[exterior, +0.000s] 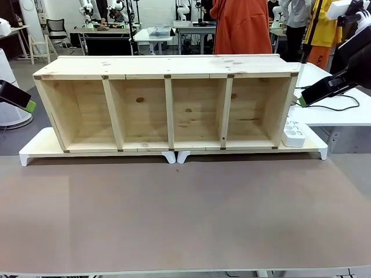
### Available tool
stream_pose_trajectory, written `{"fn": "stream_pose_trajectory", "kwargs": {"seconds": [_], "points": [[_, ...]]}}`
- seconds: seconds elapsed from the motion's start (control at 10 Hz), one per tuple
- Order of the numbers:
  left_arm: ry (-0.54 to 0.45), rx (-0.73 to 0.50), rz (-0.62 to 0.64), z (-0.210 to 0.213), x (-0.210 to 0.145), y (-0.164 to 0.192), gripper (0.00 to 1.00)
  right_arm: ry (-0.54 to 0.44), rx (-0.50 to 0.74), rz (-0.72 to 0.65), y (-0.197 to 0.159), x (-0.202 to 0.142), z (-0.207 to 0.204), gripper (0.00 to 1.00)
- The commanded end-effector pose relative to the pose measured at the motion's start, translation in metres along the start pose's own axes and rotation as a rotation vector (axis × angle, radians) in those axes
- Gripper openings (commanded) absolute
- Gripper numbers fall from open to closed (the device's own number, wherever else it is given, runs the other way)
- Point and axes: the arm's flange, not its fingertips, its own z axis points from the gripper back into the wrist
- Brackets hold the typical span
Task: Perform cable management.
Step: When the cord part of the Power Cable appears at the lower middle area of the table and stops, grasp the cord part of the Power Cable.
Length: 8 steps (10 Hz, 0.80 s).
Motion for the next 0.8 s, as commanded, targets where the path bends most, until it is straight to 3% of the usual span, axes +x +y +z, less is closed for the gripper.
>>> {"fn": "stream_pose_trajectory", "kwargs": {"seconds": [0.0,0.7], "points": [[0.006,-0.002,-0.005,0.001,-0.0012,0.0003,1.0,-0.001,-0.003,0.0,-0.0005,0.0004,-0.0005,1.0],[0.006,-0.002,-0.005,0.001,-0.0012,0.0003,1.0,-0.001,-0.003,0.0,-0.0005,0.0004,-0.0005,1.0]]}}
